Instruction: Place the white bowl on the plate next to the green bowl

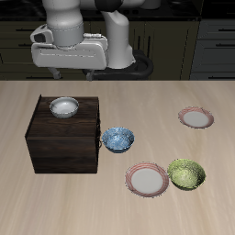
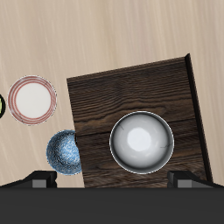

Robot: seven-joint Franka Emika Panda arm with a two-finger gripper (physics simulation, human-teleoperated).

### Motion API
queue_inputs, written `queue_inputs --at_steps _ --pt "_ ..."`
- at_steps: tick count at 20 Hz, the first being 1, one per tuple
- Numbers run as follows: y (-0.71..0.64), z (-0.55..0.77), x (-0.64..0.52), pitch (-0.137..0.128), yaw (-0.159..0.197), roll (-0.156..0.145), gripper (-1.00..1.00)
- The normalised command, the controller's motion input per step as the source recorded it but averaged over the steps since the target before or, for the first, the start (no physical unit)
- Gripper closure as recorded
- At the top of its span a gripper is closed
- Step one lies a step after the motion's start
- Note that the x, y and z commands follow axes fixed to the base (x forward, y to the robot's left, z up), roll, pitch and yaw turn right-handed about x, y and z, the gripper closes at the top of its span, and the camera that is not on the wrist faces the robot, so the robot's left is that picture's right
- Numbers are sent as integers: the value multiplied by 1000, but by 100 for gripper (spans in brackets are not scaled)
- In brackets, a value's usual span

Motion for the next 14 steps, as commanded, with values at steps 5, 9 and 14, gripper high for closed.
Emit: queue_inputs --at_steps 5,9,14 --pt "-43 -237 -25 8 -7 -13 -100" --pt "100 -334 -88 6 37 5 -100" --pt "70 -273 -105 -10 39 -14 -100"
